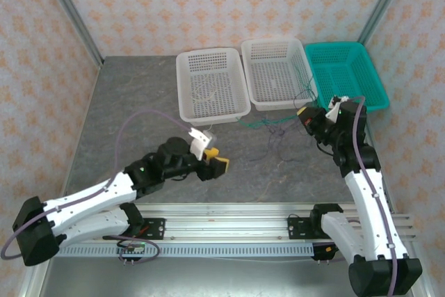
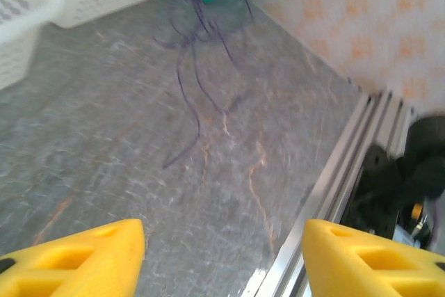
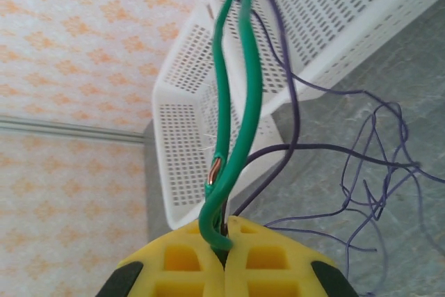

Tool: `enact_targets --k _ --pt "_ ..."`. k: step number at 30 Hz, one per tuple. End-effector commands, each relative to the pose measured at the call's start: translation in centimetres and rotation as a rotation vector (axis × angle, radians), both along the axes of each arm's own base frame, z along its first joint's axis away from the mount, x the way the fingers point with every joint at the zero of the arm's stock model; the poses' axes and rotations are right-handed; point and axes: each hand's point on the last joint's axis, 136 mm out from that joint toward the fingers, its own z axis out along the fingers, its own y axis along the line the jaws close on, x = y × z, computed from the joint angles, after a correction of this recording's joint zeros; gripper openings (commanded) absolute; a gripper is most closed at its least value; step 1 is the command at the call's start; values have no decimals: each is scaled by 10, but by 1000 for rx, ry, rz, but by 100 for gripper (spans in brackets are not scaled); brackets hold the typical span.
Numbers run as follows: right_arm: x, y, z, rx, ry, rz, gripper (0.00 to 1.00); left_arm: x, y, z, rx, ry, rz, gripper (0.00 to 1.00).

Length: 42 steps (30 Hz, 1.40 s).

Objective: Untangle the cables

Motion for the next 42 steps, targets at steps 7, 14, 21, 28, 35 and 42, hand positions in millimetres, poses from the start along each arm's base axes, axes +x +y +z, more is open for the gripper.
enact_targets --k 7,14,21,28,35,42 --pt "-7 12 65 127 -90 26 0 11 -32 14 -28 -294 -37 84" --pt "-5 16 87 201 -134 34 0 34 -43 1 -2 -298 36 89" --pt "-4 18 72 -13 -241 122 0 22 -47 57 -214 -305 12 89" --pt "4 33 16 -417 -340 240 0 -5 -6 159 -283 -294 19 87" --pt "1 79 -17 -846 -689 456 0 45 62 131 -47 -55 476 83" --pt "-8 98 -29 -881 -684 610 0 42 43 89 5 -119 307 83"
